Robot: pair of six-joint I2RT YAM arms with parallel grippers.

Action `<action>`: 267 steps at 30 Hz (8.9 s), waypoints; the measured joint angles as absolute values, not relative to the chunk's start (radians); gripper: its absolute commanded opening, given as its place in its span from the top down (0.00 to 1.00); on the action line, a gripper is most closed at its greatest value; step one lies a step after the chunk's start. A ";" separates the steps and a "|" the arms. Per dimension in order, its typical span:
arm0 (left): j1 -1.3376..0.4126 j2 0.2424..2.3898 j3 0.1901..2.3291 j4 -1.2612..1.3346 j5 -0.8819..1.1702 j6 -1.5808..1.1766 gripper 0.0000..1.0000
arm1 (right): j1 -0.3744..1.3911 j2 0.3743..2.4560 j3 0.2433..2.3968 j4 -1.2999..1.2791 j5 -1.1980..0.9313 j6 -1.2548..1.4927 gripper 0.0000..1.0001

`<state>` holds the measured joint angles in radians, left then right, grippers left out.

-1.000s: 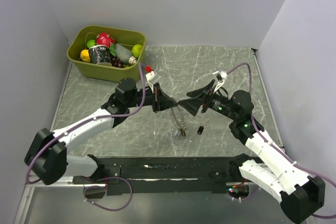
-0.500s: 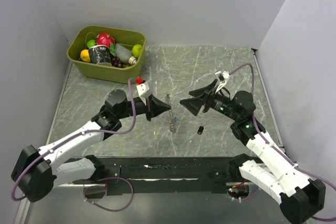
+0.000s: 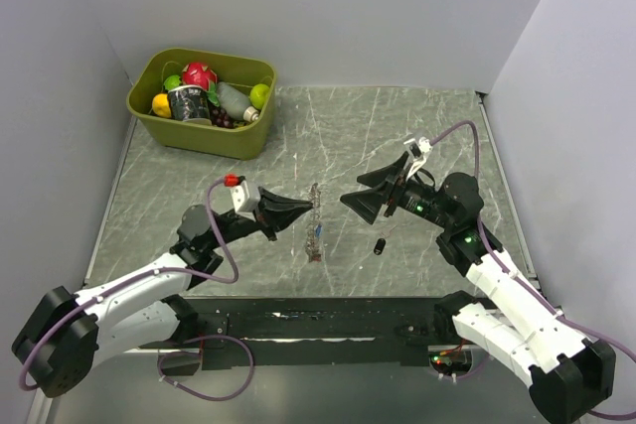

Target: Put the keys on the keyring

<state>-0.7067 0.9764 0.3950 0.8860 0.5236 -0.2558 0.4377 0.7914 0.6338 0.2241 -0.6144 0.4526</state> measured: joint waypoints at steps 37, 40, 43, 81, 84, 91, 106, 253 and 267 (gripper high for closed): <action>-0.707 0.928 0.311 1.134 0.503 -0.248 0.99 | 0.434 1.006 0.674 -0.410 -0.043 0.395 0.26; -0.707 0.928 0.311 1.140 0.503 -0.248 0.99 | 0.437 1.084 0.701 -0.451 0.010 0.406 0.39; -0.707 0.927 0.307 1.140 0.503 -0.248 0.99 | 0.450 1.190 0.747 -0.488 0.062 0.414 0.41; -0.707 0.997 0.266 1.139 0.500 -0.247 0.99 | 0.528 1.530 0.819 -0.509 0.125 0.428 0.95; -0.707 0.992 0.266 1.139 0.500 -0.246 0.99 | 0.528 1.530 0.819 -0.509 0.118 0.425 1.00; -0.707 0.984 0.266 1.135 0.500 -0.244 0.99 | 0.531 1.487 0.819 -0.511 0.107 0.413 1.00; -0.707 0.941 0.266 1.087 0.500 -0.222 0.99 | 0.534 1.193 0.790 -0.461 0.000 0.364 1.00; -0.774 0.939 0.298 1.016 0.665 -0.162 0.99 | 0.605 0.878 0.680 0.078 -0.950 0.157 1.00; -0.774 0.938 0.298 1.034 0.664 -0.162 0.99 | 0.606 0.839 0.679 0.045 -0.898 0.140 0.23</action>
